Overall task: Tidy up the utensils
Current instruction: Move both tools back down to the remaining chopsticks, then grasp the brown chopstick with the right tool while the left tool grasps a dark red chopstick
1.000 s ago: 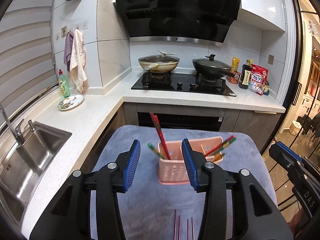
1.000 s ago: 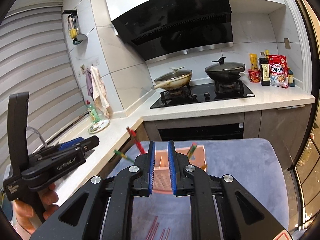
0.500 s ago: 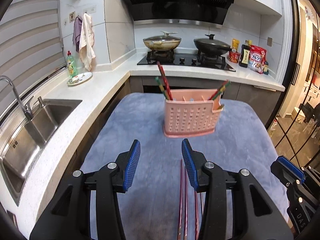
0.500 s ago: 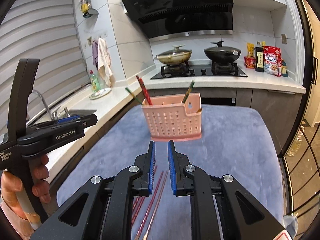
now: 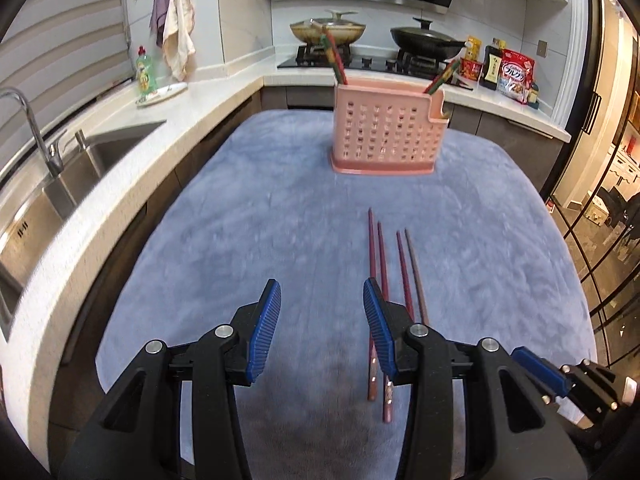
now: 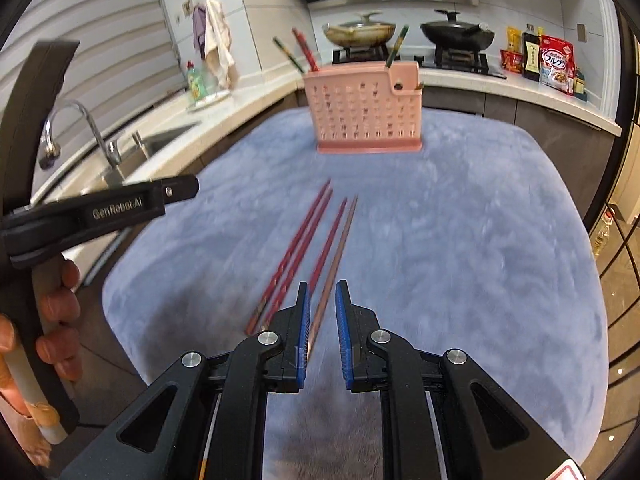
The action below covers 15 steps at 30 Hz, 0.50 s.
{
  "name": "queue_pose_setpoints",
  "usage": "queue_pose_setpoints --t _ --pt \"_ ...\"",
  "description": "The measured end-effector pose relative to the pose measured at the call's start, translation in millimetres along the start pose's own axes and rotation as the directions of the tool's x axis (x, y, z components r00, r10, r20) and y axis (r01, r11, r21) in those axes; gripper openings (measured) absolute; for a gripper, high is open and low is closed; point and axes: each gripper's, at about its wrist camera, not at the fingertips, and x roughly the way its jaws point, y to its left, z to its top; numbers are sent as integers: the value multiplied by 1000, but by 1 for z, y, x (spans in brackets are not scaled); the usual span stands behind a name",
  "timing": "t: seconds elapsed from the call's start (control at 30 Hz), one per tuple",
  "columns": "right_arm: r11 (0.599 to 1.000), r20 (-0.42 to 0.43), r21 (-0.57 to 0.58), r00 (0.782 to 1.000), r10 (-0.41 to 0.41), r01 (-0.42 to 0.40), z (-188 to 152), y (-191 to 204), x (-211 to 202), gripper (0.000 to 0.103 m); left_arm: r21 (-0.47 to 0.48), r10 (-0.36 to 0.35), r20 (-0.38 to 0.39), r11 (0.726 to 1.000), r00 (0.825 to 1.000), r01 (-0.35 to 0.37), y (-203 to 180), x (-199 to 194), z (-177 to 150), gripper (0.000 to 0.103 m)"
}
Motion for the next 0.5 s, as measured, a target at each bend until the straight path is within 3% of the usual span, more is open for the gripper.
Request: queue_pose_setpoints --t 0.13,0.5 --pt "1000 -49 -9 999 7 -8 -22 8 13 14 -12 6 -28 1000 1000 -6 6 8 -22 41" --pt "1000 -117 5 993 20 -20 -43 18 36 14 -27 7 -77 1000 997 -9 15 17 -54 41"
